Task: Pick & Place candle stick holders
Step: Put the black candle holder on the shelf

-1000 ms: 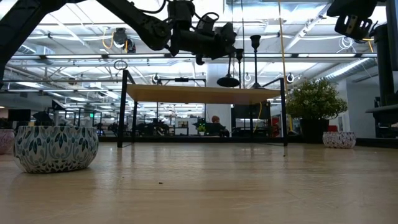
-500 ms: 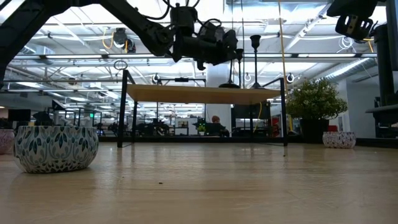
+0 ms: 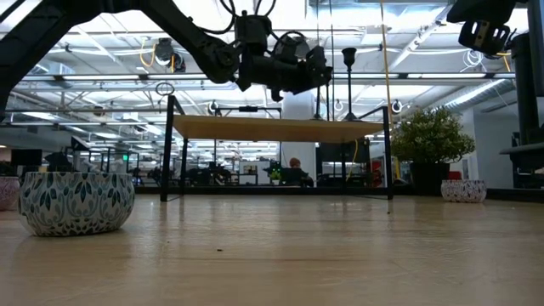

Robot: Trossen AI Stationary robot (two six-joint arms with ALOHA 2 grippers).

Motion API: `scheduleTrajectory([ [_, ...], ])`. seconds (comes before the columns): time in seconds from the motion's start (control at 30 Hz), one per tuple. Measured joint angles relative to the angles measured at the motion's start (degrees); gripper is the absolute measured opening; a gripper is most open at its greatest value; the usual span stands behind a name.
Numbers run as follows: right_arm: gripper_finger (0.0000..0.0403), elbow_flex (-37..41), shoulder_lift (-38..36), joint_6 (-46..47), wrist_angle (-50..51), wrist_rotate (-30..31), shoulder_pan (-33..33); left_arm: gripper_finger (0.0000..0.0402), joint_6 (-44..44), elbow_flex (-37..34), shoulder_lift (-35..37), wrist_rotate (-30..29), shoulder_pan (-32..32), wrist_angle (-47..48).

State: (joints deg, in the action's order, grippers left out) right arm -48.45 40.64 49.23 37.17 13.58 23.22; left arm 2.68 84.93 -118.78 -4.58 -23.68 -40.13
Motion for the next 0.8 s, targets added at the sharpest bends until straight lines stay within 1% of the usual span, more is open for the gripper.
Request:
scheduleTrajectory([
  [0.17,0.0,0.0,0.0,-0.3,0.0,-0.1,0.0,0.0018,-0.1,0.0,0.0,0.0,-0.2,1.7],
  [0.37,0.0,0.0,0.0,-0.6,2.8,-0.1,0.0,0.0026,0.8,0.2,0.2,0.0,-0.1,4.6],
  [0.8,0.0,0.0,0.0,-3.3,3.0,-0.3,0.0,0.0032,0.5,-0.1,0.0,-0.1,0.9,7.9],
])
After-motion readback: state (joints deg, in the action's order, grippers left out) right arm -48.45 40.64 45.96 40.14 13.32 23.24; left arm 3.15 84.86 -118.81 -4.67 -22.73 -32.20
